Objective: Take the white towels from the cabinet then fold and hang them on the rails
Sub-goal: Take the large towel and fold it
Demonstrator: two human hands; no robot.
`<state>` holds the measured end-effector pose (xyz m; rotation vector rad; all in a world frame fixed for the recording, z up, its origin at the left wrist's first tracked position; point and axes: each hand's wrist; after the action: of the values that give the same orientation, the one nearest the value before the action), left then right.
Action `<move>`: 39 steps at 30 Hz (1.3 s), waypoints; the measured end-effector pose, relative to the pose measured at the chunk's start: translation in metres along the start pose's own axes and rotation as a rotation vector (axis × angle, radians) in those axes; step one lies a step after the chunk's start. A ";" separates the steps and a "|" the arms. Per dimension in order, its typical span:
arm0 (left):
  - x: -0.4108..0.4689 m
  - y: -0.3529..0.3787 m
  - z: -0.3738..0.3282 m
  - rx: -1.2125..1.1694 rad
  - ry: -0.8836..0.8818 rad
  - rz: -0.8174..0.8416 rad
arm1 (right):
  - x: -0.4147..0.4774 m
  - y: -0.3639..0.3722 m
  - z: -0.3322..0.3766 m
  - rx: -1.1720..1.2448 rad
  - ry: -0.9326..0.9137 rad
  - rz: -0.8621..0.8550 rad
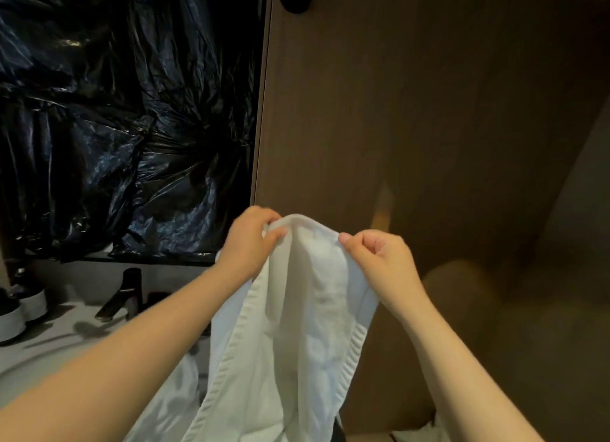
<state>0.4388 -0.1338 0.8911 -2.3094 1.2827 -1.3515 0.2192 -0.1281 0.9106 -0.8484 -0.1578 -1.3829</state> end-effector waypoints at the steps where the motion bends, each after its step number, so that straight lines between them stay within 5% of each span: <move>1: -0.017 0.009 0.010 0.006 -0.039 0.027 | -0.006 0.006 -0.014 -0.028 0.061 -0.013; 11: -0.135 0.035 0.062 -0.142 -0.595 0.027 | -0.070 0.044 -0.088 -0.065 0.356 -0.025; 23: -0.195 0.030 0.063 -0.484 -0.889 -0.073 | -0.123 0.061 -0.123 0.037 0.453 0.007; 28: -0.211 0.031 0.064 -0.596 -0.868 -0.009 | -0.150 0.058 -0.136 0.135 0.615 0.109; 33: -0.222 0.039 0.067 -0.584 -0.898 -0.026 | -0.159 0.053 -0.125 0.514 0.813 0.247; 39: -0.218 0.045 0.062 -0.568 -0.807 -0.038 | -0.152 0.067 -0.121 0.437 0.633 0.225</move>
<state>0.4131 -0.0146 0.6950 -2.7549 1.4081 0.0509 0.1996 -0.0838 0.7109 -0.0440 0.1211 -1.2758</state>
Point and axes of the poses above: each hand's wrist, its own x-axis towards the middle knuckle, its own y-axis out of the palm, z = x × y, and after that the axes turned 1 degree about -y, right-handed
